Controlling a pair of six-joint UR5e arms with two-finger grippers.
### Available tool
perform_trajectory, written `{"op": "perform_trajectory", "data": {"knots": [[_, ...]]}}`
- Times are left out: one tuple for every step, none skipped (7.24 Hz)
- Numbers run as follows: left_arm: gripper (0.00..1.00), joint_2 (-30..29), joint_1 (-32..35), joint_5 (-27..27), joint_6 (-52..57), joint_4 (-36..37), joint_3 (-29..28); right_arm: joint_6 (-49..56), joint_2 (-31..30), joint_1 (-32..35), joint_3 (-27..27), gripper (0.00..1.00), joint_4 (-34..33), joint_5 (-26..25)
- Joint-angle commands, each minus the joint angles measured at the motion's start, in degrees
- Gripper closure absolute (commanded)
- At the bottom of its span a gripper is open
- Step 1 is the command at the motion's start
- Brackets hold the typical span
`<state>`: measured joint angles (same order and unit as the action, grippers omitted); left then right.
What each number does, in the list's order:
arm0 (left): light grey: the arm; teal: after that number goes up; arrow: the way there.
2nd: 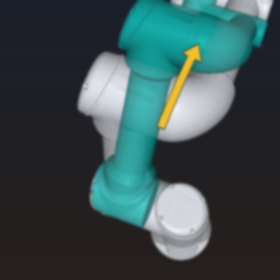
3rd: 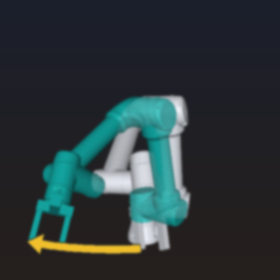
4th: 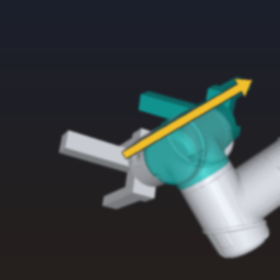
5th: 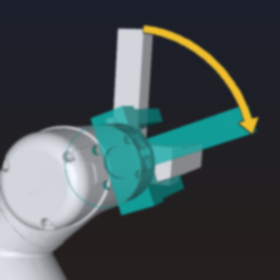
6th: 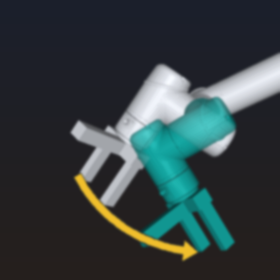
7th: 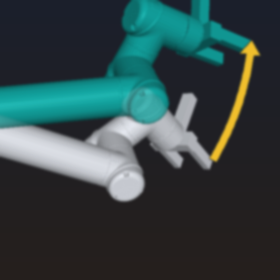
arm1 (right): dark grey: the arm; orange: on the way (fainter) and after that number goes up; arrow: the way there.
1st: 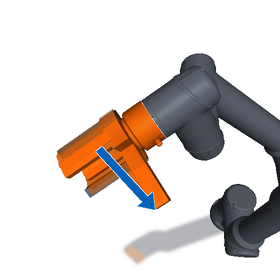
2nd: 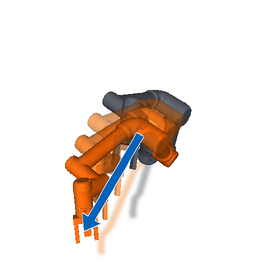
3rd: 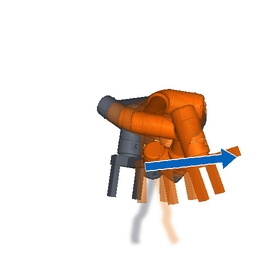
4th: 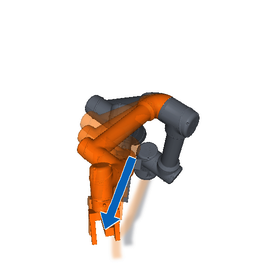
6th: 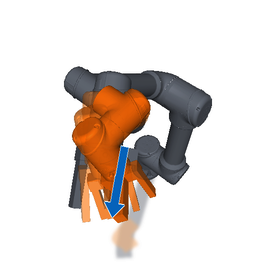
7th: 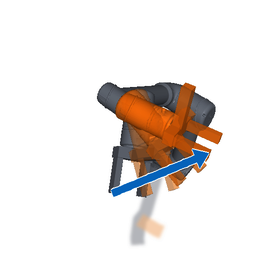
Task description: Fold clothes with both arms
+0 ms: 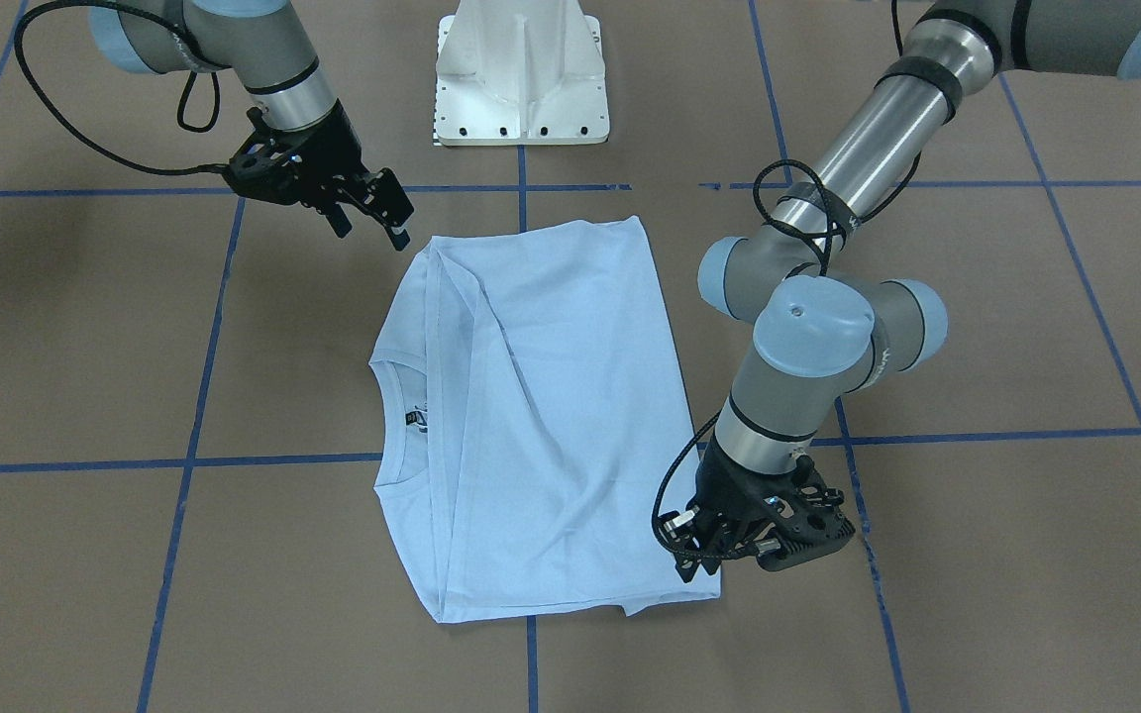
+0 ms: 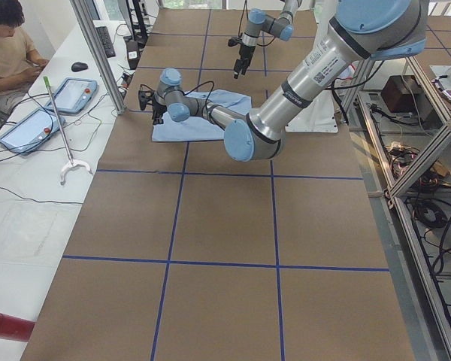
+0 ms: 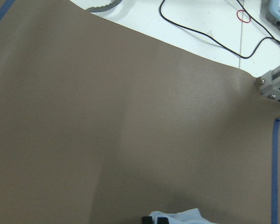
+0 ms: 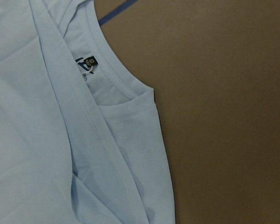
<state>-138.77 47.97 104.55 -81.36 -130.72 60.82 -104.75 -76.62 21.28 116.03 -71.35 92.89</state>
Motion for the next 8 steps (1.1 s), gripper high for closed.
{"op": "perform_trajectory", "data": {"knots": [[0.61, 4.9, -1.3, 0.1, -1.4, 0.6, 7.4, -0.2, 1.9, -5.7, -3.2, 0.0, -0.2, -6.5], [0.61, 5.2, -1.4, 0.0, -1.4, 0.2, 7.4, -0.2, 5.0, -6.0, -6.7, 0.0, -0.2, -7.3], [0.61, 5.2, -1.6, 0.0, -1.5, 0.5, 7.5, -0.2, 6.9, -6.0, -10.1, 0.0, -0.1, -7.5], [0.61, 5.4, -1.6, 0.0, -1.4, 0.5, 7.5, -0.2, 7.0, -6.0, -10.1, 0.0, -0.1, -7.8], [0.61, 5.5, -1.6, 0.0, -1.4, 0.3, 7.5, -0.2, 6.9, -6.2, -10.4, 0.0, -0.2, -7.9], [0.61, 5.6, -1.6, 0.0, -1.5, 0.1, 7.4, -0.2, 7.0, -6.3, -10.5, 0.01, -0.2, -7.9], [0.61, 5.6, -1.6, 0.0, -1.5, 0.0, 7.4, -0.2, 6.8, -6.9, -10.5, 0.01, -0.2, -7.9], [0.61, 5.6, -1.7, 0.0, -1.5, -0.1, 7.4, -0.2, 6.9, -7.0, -10.5, 0.07, -0.2, -7.9]]}}
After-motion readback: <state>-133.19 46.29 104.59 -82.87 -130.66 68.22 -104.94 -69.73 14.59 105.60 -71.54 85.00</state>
